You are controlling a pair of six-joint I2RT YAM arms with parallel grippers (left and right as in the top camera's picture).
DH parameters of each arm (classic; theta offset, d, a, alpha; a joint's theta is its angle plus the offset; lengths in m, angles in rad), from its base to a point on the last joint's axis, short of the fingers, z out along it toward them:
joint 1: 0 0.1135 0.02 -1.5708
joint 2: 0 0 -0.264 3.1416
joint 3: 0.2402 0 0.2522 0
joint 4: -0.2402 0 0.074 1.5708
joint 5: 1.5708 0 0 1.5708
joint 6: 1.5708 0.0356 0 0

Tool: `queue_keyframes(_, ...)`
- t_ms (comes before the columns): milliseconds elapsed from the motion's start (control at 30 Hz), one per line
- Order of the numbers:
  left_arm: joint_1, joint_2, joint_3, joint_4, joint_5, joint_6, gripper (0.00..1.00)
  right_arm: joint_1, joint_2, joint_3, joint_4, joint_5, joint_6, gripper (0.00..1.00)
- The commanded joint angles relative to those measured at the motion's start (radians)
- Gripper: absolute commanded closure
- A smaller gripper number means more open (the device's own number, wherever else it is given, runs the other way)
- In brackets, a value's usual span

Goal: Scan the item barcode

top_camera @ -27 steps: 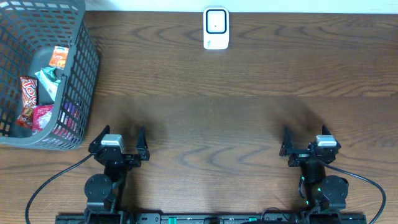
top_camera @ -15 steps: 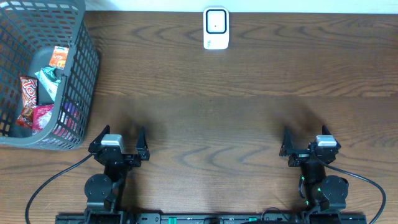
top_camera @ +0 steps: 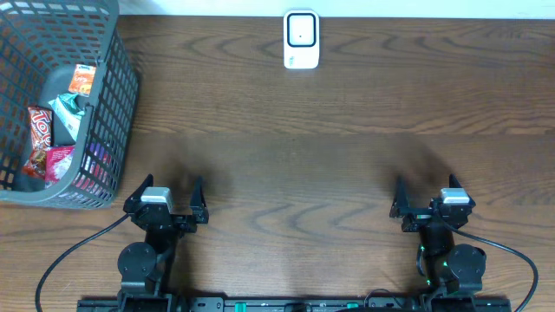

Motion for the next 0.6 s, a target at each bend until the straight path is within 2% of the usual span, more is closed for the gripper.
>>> queue_keyframes(0, -0.004, 0.0, -0.017, -0.035, 0.014, 0.013, 0.02, -0.006, 0.001, -0.003, -0.003, -0.002, -0.011, 0.01)
queue_keyframes(567, -0.004, 0.0, -0.017, -0.035, 0.013, 0.013, 0.02, -0.006, 0.001, -0.002, -0.003, -0.002, -0.011, 0.01)
